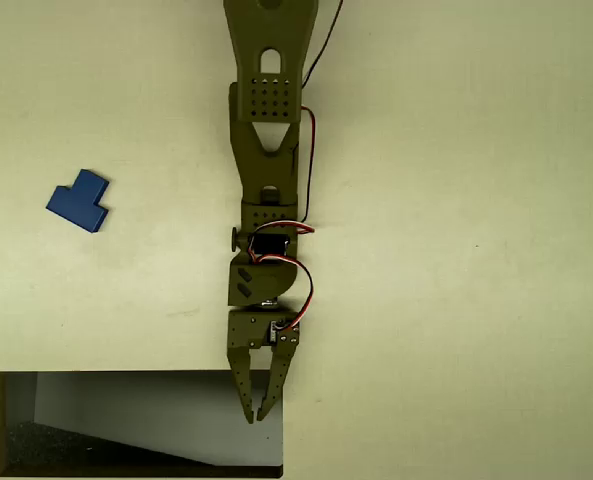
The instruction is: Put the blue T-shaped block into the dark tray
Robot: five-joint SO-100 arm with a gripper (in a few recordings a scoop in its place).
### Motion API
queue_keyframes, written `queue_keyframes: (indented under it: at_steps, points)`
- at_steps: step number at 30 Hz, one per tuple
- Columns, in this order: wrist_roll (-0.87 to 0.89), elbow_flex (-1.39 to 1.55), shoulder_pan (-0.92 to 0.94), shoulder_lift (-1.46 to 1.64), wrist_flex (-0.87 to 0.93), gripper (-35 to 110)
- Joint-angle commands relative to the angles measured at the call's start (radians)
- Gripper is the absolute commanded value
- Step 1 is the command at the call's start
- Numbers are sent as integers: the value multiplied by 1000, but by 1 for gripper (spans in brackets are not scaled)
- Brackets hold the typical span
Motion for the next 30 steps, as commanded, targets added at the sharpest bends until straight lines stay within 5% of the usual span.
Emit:
queue_keyframes:
  at_steps: [1, 19, 27, 30]
  points:
    - [-12, 3, 0, -2, -31, 0]
    - [5, -51, -2, -2, 120, 0]
    - [17, -38, -5, -2, 48, 0]
    - [126, -252, -8, -2, 311, 0]
